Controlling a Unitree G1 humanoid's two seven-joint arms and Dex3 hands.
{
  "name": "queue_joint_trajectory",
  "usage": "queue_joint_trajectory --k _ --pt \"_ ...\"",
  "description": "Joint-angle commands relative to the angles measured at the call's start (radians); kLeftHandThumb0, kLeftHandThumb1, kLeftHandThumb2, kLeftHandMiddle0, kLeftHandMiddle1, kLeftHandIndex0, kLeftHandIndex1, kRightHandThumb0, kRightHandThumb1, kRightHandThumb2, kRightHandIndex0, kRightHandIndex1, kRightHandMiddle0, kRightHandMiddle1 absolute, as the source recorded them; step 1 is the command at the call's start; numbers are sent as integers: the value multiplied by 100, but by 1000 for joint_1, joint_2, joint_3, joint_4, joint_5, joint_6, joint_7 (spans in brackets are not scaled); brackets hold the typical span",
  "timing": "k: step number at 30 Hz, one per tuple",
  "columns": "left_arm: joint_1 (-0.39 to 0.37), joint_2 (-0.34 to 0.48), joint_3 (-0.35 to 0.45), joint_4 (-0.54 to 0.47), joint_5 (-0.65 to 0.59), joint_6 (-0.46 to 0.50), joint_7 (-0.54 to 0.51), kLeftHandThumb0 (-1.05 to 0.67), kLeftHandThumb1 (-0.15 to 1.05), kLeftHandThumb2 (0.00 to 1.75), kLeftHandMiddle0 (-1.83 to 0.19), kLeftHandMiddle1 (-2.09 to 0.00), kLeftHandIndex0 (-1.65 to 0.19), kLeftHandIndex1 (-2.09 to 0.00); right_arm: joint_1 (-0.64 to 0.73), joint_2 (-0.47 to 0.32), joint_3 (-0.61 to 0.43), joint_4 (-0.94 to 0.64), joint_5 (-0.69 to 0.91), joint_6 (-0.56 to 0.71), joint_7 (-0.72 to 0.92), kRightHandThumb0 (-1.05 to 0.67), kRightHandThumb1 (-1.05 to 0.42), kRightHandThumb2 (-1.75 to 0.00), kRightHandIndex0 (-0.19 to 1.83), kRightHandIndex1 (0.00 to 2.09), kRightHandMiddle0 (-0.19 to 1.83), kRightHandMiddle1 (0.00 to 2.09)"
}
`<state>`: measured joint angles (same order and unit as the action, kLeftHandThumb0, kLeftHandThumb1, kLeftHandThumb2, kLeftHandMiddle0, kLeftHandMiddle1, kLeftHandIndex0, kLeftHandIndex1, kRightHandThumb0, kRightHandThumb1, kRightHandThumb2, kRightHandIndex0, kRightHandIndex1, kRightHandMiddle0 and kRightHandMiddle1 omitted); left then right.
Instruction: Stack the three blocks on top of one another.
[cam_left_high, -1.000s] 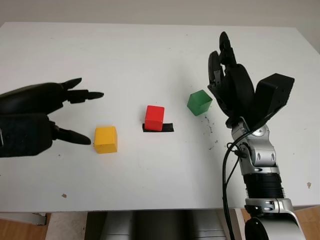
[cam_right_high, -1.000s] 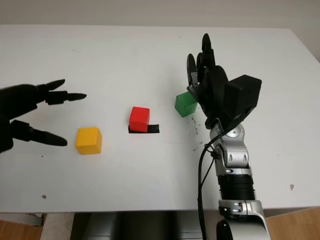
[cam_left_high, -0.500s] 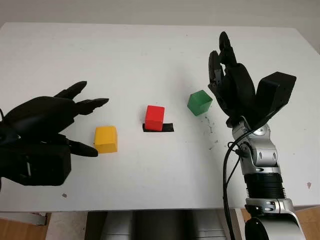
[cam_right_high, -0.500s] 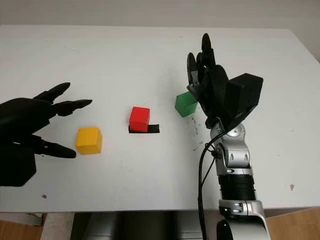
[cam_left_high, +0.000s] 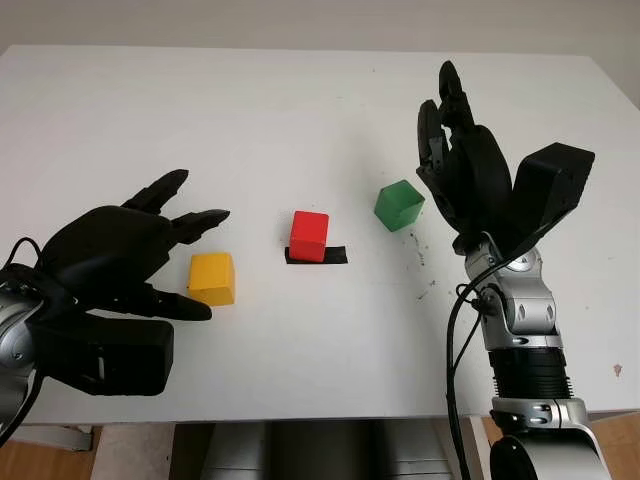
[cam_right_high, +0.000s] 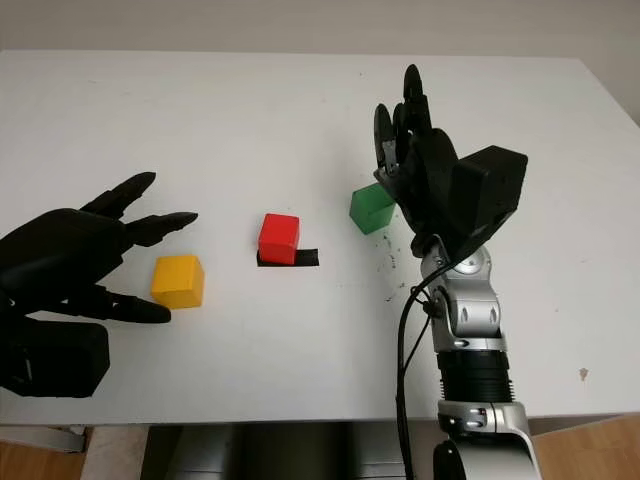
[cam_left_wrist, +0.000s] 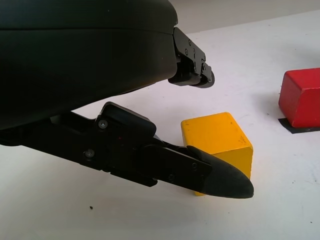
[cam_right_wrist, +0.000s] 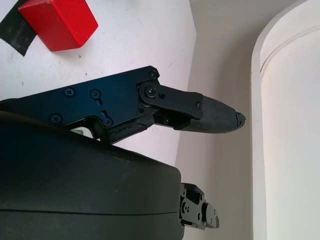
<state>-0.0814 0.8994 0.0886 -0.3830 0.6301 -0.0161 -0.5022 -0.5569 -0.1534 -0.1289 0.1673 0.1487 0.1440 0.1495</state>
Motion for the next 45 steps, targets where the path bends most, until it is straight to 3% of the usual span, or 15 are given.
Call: queue_joint_trajectory --k 1,12,13,15,18,31,38,45 --pt "14 -6 -10 -3 18 -8 9 -85 105 11 13 -6 -28 -14 8 -4 -2 -22 2 3 -3 -65 -105 -62 -19 0 -19 0" --pt "28 -16 -14 10 84 -38 40 -82 105 11 11 -6 -28 -23 12 -3 -4 -25 12 -2 1 -65 -105 -61 -19 0 -19 0" --pt "30 -17 -15 13 89 -41 43 -82 105 11 10 -6 -25 -30 12 -1 -5 -27 15 1 1 -65 -105 -61 -19 0 -19 0" --pt "32 -21 -18 16 95 -44 46 -81 105 10 10 -5 -8 -65 13 -2 -4 -30 17 6 -2 -65 -105 -61 -19 0 -19 0" --pt "32 -26 -21 24 97 -53 52 -80 105 10 9 -6 0 -86 14 -5 -2 -29 12 1 -2 -65 -105 -62 -19 0 -19 0" --pt "40 -80 -52 80 129 -81 139 -70 105 12 0 -7 2 -107 15 -8 0 -31 7 -7 -4 -66 -105 -61 -19 0 -19 0" --pt "43 -111 -70 110 158 -90 208 -55 105 20 -8 -6 6 -140 16 -9 -3 -40 4 2 -9 -67 -105 -61 -19 0 -19 0" --pt "37 -114 -81 123 172 -89 225 -47 105 30 -10 -6 8 -156 13 -9 -6 -30 7 -8 -11 -67 -105 -60 -19 0 -19 0"
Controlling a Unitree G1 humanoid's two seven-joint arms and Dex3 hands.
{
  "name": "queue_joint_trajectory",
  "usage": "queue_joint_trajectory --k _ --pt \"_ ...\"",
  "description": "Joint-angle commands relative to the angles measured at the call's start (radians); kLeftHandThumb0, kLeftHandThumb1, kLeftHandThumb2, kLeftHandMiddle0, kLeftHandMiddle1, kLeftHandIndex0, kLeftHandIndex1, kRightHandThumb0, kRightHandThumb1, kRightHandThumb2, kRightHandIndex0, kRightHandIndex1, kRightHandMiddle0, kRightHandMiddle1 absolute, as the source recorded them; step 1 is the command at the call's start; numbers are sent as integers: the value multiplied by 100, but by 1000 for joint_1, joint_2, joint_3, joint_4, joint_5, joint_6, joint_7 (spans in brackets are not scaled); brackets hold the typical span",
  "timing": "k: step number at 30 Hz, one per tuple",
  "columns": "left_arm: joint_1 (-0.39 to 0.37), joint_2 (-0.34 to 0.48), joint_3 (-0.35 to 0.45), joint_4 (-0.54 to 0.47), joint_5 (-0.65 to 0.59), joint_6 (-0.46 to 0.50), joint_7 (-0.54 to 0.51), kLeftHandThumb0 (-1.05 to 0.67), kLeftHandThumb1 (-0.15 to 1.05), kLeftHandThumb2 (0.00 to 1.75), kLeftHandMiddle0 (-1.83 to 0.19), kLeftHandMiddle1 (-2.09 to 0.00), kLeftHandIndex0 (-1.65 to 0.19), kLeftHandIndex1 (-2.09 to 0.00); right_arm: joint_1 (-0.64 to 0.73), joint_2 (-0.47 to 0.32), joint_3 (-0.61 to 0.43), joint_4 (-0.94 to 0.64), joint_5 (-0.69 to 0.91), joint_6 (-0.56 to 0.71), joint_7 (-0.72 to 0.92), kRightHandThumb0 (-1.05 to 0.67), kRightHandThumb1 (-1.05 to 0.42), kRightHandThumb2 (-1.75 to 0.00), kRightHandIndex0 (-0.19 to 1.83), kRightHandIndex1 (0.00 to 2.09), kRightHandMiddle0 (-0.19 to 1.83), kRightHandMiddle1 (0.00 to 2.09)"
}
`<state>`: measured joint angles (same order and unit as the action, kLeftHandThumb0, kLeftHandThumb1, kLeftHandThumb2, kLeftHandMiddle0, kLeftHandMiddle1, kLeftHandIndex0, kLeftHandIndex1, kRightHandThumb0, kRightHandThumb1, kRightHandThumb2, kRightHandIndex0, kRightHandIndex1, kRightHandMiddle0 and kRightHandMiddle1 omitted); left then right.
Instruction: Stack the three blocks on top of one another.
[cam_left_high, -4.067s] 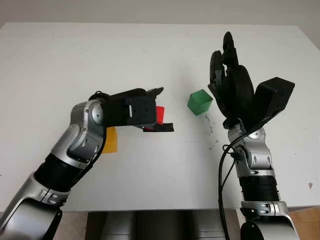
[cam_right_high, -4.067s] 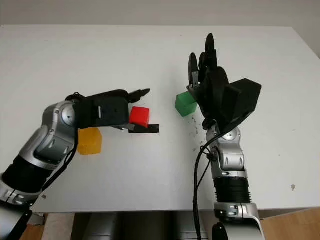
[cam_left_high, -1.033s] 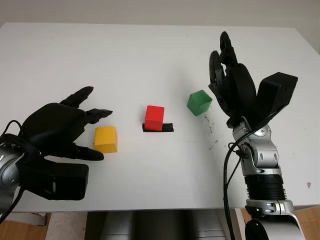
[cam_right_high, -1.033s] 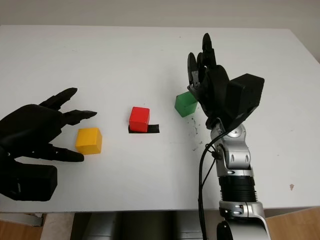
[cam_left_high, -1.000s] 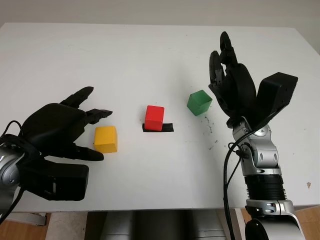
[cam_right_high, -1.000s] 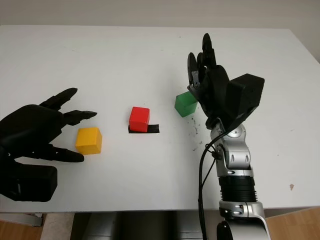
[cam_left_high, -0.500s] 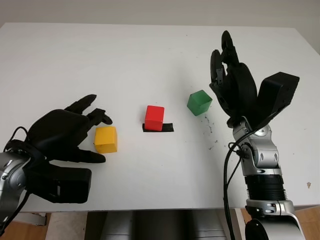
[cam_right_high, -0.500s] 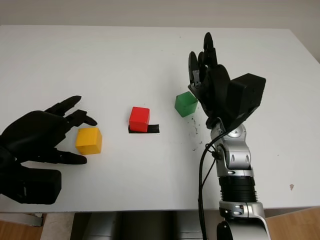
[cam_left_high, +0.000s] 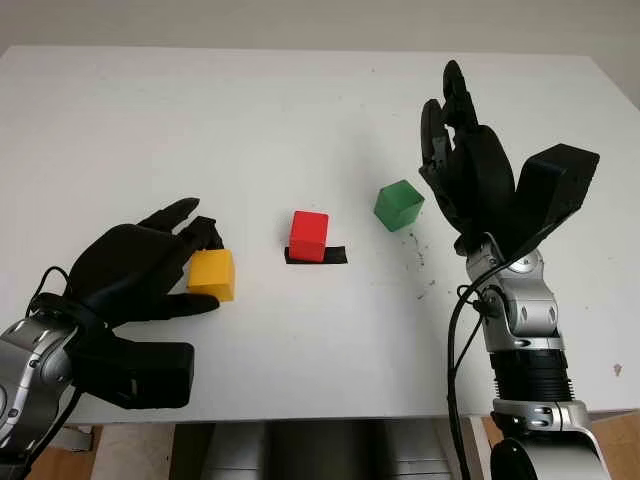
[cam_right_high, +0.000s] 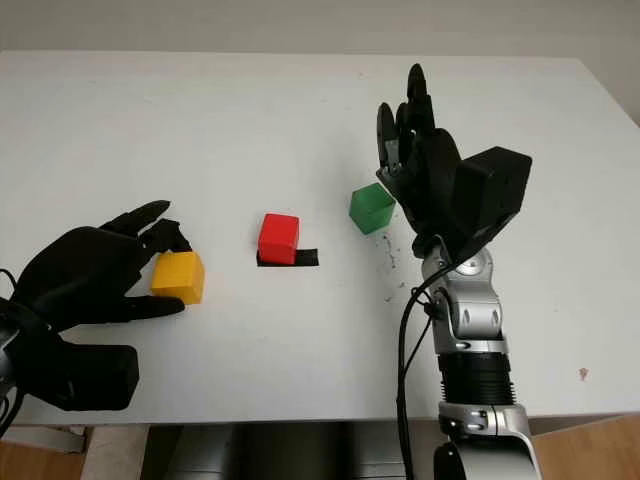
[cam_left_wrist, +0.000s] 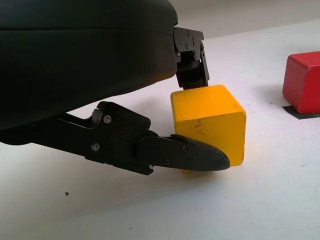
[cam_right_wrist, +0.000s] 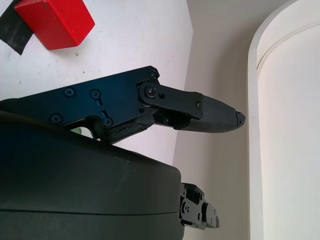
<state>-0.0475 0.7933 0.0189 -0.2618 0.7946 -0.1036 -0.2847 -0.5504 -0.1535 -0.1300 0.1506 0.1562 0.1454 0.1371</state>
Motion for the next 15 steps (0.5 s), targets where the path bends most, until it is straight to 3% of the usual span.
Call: queue_joint_trajectory --k 1,12,15 --pt "2 -7 -14 5 16 -3 13 -47 105 31 -10 -5 9 -158 6 -7 -6 -17 2 -3 0 -67 -105 -60 -19 0 -19 0" --pt "0 -8 -16 22 46 -21 70 -43 105 33 -13 -6 10 -164 5 -11 -2 -23 3 2 3 -67 -105 -59 -19 0 -19 0" --pt "-23 -20 16 8 -83 -13 13 -41 105 33 -15 -6 13 -171 5 -7 -4 -24 4 10 0 -66 -105 -59 -19 0 -19 0"
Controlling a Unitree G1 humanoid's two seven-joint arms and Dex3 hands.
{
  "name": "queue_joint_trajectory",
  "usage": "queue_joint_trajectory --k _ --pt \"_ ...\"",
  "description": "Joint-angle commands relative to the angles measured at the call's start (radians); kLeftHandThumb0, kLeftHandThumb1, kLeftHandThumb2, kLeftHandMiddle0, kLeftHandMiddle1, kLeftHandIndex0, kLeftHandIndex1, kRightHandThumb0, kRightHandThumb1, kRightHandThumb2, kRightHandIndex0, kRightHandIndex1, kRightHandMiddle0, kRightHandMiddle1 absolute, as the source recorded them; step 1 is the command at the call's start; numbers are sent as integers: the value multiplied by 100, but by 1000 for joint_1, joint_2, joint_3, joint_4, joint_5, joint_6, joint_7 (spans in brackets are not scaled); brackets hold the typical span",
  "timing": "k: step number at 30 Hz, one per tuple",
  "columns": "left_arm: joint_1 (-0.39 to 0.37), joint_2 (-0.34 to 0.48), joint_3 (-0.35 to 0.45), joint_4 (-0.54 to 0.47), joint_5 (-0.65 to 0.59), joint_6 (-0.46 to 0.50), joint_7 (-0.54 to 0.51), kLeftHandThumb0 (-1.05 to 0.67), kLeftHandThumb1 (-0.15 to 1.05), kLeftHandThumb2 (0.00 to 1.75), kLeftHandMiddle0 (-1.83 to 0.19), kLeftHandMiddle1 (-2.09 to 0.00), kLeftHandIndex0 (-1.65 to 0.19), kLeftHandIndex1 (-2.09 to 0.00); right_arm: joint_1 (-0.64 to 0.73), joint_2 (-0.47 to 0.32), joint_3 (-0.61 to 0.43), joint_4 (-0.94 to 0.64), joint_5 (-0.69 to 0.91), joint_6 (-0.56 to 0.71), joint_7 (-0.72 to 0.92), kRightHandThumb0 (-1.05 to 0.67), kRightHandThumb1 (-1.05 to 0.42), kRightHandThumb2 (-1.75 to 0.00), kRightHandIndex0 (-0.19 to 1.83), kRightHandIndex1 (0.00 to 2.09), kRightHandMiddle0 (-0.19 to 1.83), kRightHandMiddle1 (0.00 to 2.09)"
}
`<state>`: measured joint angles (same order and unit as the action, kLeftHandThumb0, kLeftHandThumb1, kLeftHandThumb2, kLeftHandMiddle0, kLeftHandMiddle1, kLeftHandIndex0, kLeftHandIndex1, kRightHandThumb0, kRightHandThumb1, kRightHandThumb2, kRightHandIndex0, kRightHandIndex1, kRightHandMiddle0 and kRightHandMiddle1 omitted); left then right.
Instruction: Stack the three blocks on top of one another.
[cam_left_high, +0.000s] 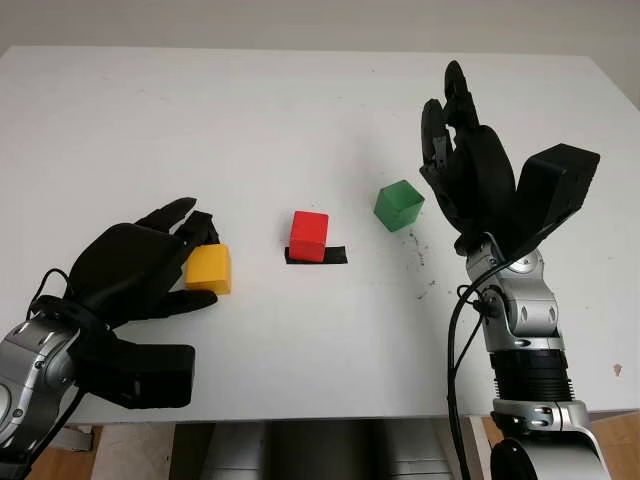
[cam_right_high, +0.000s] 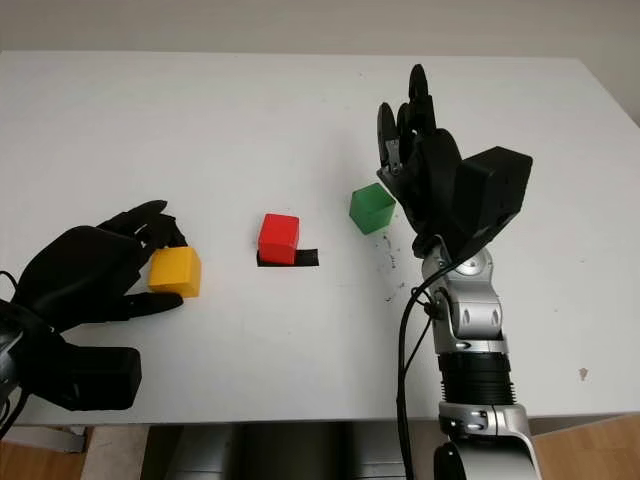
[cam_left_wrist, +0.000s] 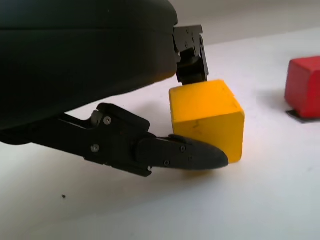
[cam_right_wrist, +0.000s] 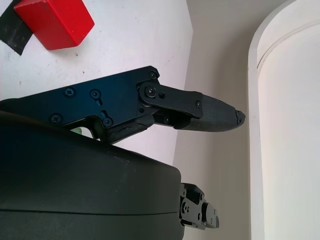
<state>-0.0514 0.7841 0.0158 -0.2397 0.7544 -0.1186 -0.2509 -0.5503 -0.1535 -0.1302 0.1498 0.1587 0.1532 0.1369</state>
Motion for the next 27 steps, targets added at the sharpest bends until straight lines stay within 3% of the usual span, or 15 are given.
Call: queue_joint_trajectory --k 1,7,15,27 --pt "-35 -10 30 -28 -100 25 -69 -42 105 33 -15 -6 15 -175 5 -7 -3 -21 3 0 3 -66 -105 -60 -19 0 -19 0" --pt "-177 31 59 -83 -314 198 -329 -47 105 29 -18 -6 10 -182 4 -3 0 -15 2 -4 6 -65 -105 -61 -19 0 -19 0" --pt "-400 79 17 -23 -429 307 -509 -46 105 13 -24 -7 -7 -182 10 9 4 -5 -5 -27 -5 -63 -105 -63 -19 0 -19 0" --pt "-707 94 -183 102 -306 273 -627 -45 105 7 -21 -5 -17 -182 7 14 4 15 -6 -54 -5 -63 -105 -63 -19 0 -19 0"
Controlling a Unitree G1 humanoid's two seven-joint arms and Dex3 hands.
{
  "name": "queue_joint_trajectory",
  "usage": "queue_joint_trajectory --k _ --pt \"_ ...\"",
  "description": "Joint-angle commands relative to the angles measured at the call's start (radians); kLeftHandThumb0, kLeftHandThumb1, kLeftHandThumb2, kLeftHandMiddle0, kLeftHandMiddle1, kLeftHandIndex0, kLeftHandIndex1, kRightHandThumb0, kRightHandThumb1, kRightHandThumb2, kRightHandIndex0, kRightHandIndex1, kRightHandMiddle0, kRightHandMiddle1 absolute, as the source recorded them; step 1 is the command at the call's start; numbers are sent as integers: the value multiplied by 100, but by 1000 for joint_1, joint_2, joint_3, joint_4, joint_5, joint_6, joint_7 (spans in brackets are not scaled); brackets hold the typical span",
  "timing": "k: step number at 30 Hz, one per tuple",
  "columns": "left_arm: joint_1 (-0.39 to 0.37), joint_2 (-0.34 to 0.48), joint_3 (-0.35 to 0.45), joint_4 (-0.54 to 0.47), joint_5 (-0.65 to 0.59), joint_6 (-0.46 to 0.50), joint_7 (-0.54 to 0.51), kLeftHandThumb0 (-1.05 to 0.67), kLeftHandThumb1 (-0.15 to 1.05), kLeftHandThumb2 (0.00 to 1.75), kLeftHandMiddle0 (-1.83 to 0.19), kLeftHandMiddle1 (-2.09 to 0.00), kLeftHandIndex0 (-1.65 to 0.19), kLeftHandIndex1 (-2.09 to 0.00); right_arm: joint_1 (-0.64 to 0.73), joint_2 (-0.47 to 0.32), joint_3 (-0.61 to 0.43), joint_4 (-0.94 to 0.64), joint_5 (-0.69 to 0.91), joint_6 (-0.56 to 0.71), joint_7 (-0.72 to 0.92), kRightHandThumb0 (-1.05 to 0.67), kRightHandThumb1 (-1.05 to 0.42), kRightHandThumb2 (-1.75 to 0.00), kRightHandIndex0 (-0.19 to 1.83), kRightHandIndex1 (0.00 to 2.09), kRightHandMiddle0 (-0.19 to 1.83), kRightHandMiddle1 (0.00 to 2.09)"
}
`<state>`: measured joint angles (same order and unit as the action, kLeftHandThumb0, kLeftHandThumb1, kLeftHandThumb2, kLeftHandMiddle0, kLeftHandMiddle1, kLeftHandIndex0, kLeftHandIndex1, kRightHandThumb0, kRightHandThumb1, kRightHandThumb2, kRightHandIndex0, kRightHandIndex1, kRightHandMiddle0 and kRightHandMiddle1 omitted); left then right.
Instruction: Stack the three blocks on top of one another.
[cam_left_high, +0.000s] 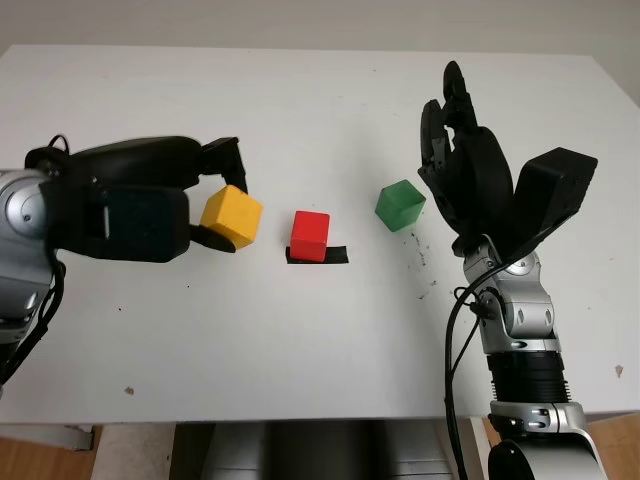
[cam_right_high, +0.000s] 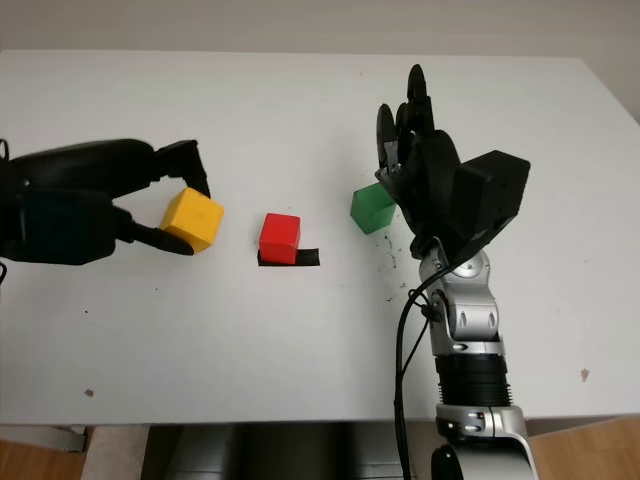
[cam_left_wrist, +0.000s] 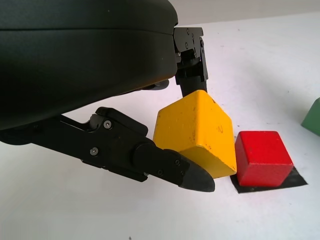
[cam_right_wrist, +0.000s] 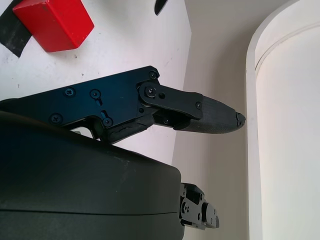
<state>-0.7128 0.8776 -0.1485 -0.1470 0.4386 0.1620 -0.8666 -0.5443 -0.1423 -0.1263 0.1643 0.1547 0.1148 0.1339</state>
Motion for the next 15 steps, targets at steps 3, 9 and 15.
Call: queue_joint_trajectory --k 3,9,15 --pt "-123 -28 -70 33 47 -4 -35 -41 103 6 -24 -6 -21 -169 -1 5 0 6 -3 -22 -6 -64 -105 -61 -19 0 -19 0" --pt "-211 -103 -123 92 88 8 -42 -38 102 5 -25 -6 -27 -157 -3 17 6 9 -10 -23 -23 -64 -105 -60 -19 0 -19 0" --pt "-202 -170 -86 156 35 -22 49 -41 101 5 -25 -5 -26 -166 5 21 6 -1 -12 -22 -31 -63 -105 -62 -19 0 -19 0"
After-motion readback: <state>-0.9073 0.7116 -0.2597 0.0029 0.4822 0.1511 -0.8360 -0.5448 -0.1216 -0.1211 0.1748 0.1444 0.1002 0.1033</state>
